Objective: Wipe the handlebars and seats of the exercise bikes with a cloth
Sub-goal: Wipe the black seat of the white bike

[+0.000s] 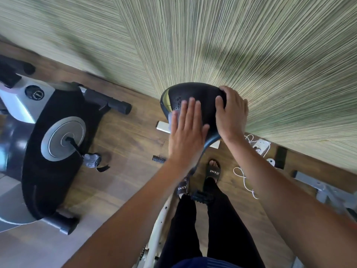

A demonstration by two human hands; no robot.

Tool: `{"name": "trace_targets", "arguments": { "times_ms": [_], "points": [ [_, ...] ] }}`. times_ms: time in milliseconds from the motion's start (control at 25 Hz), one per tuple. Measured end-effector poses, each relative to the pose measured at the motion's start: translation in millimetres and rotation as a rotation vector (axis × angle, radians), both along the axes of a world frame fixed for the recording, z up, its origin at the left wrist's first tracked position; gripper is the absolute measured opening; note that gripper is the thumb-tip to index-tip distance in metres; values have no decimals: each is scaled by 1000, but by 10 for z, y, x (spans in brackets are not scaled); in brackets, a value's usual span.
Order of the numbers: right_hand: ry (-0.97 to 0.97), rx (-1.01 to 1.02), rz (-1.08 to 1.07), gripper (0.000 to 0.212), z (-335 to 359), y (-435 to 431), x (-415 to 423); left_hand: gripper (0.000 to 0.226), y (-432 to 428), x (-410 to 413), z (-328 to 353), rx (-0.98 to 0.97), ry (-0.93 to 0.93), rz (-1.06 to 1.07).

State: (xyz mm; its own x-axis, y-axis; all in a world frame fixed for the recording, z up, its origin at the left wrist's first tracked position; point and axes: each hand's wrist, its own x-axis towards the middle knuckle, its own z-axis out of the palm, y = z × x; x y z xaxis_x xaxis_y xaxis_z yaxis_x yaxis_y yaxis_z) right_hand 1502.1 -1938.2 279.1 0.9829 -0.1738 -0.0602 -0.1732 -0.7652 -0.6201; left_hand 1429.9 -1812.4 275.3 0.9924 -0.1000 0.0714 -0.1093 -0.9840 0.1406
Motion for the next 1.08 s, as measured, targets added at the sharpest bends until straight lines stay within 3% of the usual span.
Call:
{"name": "trace_targets", "arguments": {
  "times_ms": [320, 480, 560, 640, 800, 960, 1080],
  "points": [
    [-71, -148, -60, 35, -67, 104, -28, 59, 58, 1163, 196, -37, 55, 245],
    [-87, -249, -51, 37, -85, 132, -27, 53, 288, 1814, 327, -98, 639, 238],
    [-92, -294, -41, 38, -100, 134, -32, 48, 349, 1944, 362, -108, 821, 173],
    [-84, -300, -39, 38, -104, 129, -23, 48, 302, 1857, 349, -85, 739, 177],
    [-65, -321, -35, 40, -89, 132, -15, 66, 161, 1104, 295, -21, 195, 90],
    [-9, -305, 9, 41, -59, 108, -13, 69, 71, 319, 106, -8, 166, -18],
    [-3, -270, 12, 41, -48, 89, -11, 62, 12, -367, 45, -171, 88, -65]
  ]
}}
